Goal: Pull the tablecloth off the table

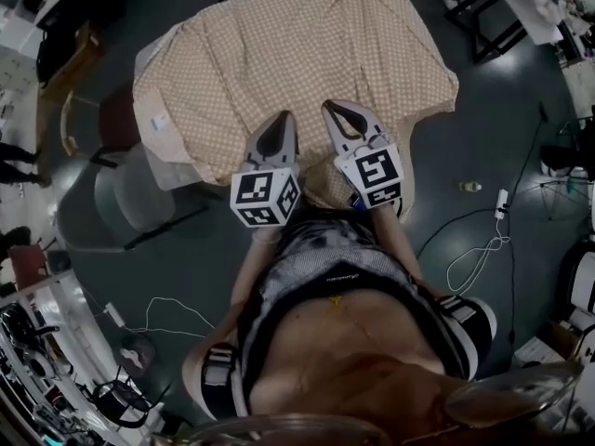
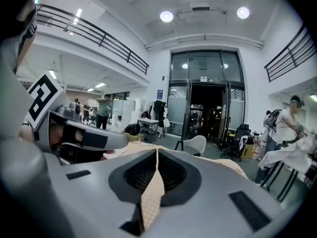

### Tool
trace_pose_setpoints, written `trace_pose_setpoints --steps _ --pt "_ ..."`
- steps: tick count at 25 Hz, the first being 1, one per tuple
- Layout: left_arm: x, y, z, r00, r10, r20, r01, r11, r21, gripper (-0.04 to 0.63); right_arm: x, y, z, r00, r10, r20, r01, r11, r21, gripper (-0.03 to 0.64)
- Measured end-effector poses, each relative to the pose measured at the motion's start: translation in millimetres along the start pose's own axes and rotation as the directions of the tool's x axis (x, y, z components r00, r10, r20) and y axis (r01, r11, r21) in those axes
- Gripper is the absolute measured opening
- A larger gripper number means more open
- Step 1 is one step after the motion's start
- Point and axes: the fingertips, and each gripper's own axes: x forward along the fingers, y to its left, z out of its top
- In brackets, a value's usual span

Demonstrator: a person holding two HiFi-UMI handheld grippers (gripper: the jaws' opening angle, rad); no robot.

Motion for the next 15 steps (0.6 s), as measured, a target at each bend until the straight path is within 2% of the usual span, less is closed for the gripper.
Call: trace_pose_setpoints --steps 3,8,15 --pt "13.3 19.2 7.4 1.0 -0.024 -0.004 0.024 1.0 0.002 0.009 22.1 -5.1 3.2 1.0 -0.024 -0.01 0.024 1.0 0.0 0.066" --pt "20.1 53.0 19.0 1.0 -0.023 0.007 0.023 1.0 0.006 0.009 50.6 -5.3 8.2 0.999 -0.049 -0.019 0.049 0.999 0.011 0.065" --pt "36.2 76.1 14.3 0.997 -0.066 -0.045 0.066 0.998 -0.007 0.009 80.3 -3.8 8.0 0.997 -0.06 -0.051 0.061 0.998 0.016 0.065"
